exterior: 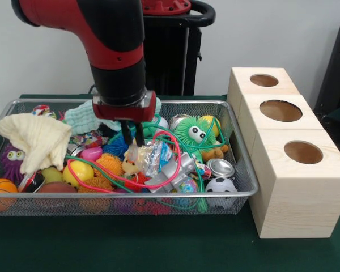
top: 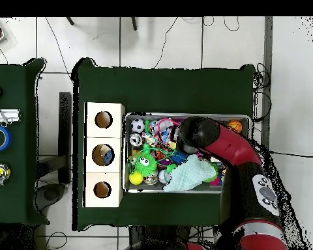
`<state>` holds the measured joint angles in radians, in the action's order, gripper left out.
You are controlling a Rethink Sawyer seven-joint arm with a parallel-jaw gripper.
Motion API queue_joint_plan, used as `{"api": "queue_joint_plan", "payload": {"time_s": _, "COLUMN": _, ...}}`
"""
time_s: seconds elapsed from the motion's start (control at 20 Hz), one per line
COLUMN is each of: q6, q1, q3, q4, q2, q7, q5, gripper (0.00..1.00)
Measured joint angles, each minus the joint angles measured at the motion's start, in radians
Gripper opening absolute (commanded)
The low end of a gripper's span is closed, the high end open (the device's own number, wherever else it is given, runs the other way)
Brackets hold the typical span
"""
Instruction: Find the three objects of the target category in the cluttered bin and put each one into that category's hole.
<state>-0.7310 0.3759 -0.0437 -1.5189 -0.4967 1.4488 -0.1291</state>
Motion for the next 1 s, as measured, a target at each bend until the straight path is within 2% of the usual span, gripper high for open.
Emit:
{"api": "queue_joint_plan", "payload": {"time_s": 0.05, "q6": -0.066, "q1": 0.0, "q3": -0.004, "q4": 0.005, "q2": -0.014, "q7": 0.0, "q5": -0.002, "gripper": 0.0}}
{"api": "queue_joint_plan", "payload": {"time_s": 0.25, "q6": -0.212, "q1": 0.0, "q3": -0.017, "q4": 0.024, "q2": -0.042, "q7": 0.0, "q5": -0.009, "gripper": 0.0}}
{"api": "queue_joint_plan", "payload": {"time_s": 0.45, "q6": -0.236, "q1": 0.0, "q3": -0.027, "q4": 0.031, "q2": -0.055, "q7": 0.0, "q5": -0.014, "gripper": 0.0}}
{"api": "queue_joint_plan", "payload": {"time_s": 1.0, "q6": -0.225, "q1": 0.0, "q3": -0.042, "q4": 0.053, "q2": -0.06, "q7": 0.0, "q5": -0.04, "gripper": 0.0}}
